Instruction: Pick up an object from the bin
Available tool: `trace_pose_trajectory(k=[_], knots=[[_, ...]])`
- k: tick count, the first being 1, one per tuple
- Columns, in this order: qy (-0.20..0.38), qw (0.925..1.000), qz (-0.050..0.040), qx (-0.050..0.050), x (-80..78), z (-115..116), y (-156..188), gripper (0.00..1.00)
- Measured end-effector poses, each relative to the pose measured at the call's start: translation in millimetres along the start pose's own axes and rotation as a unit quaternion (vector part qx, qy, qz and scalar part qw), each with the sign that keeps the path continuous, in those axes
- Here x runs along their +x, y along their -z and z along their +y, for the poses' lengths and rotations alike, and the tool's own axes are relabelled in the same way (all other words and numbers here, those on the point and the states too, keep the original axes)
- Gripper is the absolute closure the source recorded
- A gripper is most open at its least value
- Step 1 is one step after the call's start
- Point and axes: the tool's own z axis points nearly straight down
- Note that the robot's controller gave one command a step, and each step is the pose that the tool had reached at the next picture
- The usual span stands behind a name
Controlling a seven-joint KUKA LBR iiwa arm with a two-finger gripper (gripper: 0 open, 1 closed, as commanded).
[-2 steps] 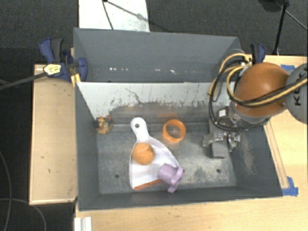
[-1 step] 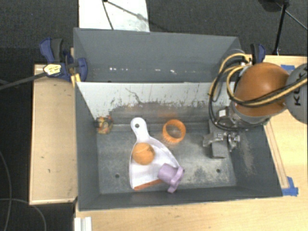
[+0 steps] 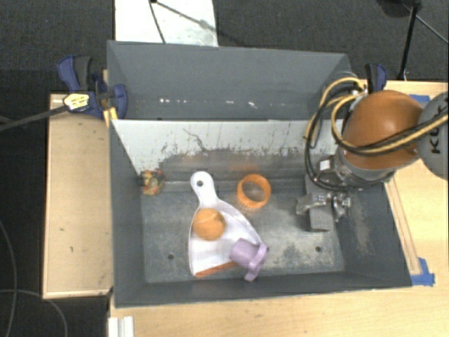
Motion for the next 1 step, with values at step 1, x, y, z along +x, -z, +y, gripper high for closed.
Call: trace_pose_trajectory(k=[1], knots=[[-0.001,1.0,0.0001,-0.002,-0.5,1.2,18.8,1.0]])
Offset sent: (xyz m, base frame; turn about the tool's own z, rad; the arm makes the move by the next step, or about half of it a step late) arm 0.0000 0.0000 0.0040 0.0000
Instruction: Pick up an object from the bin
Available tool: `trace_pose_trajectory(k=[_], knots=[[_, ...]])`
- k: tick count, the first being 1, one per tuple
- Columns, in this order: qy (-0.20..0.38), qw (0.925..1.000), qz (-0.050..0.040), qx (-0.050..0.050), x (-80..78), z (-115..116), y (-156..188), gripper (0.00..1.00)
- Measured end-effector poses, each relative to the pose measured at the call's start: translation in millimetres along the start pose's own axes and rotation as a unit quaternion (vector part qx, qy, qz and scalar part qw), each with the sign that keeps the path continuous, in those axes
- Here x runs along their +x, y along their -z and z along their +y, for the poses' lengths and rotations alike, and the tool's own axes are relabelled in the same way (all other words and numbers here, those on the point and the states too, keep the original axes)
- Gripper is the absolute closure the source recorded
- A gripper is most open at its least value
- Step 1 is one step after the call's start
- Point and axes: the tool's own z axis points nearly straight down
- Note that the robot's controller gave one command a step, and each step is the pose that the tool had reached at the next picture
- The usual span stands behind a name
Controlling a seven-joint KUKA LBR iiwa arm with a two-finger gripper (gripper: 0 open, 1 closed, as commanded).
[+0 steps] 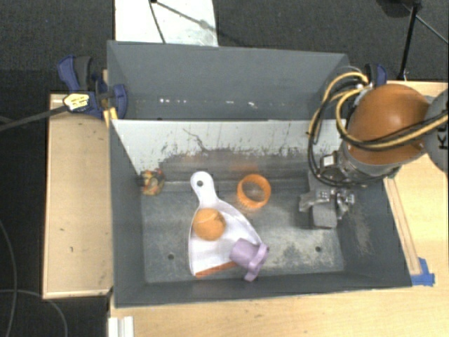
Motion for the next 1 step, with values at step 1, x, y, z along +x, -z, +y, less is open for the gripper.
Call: trace_pose_trajectory(k=[1], knots=[[0.0,1.0,0.0001,0.004,-0.1,-2.0,18.6,1.0]])
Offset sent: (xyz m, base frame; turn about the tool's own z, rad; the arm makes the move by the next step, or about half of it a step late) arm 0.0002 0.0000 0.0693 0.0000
